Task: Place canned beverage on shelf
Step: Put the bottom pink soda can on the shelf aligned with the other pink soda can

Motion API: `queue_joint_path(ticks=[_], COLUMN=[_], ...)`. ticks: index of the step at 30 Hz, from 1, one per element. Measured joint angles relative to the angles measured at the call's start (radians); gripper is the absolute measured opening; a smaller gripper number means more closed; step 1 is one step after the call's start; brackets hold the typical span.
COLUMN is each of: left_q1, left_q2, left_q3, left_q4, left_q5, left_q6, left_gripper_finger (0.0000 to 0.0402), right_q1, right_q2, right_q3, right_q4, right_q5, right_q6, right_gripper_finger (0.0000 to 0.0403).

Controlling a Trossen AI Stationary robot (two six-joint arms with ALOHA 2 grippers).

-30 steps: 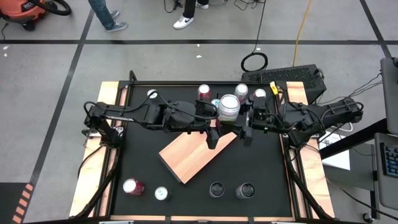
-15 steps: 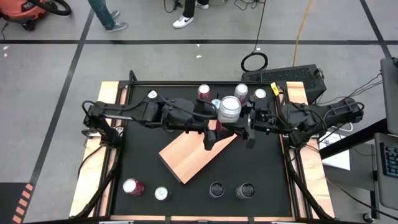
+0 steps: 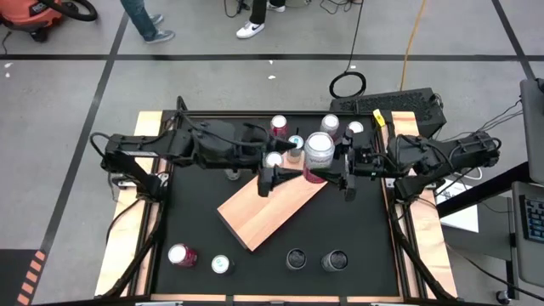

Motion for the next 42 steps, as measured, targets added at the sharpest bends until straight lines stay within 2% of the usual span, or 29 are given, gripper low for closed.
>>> queue_joint_path(ticks=[9, 17, 22, 34, 42], left_q1=[0.014, 0.04, 0.04, 0.041, 0.041], left_q2=[-0.024, -0.026, -0.026, -0.026, -0.019], left_q3=[-0.002, -0.002, -0.002, -0.002, -0.002], left_q4=[0.014, 0.015, 0.01, -0.131, -0.136], left_q5=[0.013, 0.082, 0.077, 0.129, 0.195], left_q6=[-0.006, -0.057, -0.002, -0.006, -0.006], left_gripper_finger=[0.0391, 0.0391, 0.0391, 0.0398, 0.04], right_q1=[0.001, 0.0, 0.001, 0.0, 0.0], right_q2=[0.004, 0.021, 0.047, 0.081, 0.097], right_q3=[0.0, 0.0, 0.0, 0.001, 0.001], right_q4=[-0.051, -0.108, -0.129, -0.143, -0.147], right_q5=[-0.182, -0.215, -0.242, -0.267, -0.268], right_q6=[0.031, 0.028, 0.027, 0.05, 0.052], right_gripper_finger=[0.027, 0.027, 0.027, 0.027, 0.027])
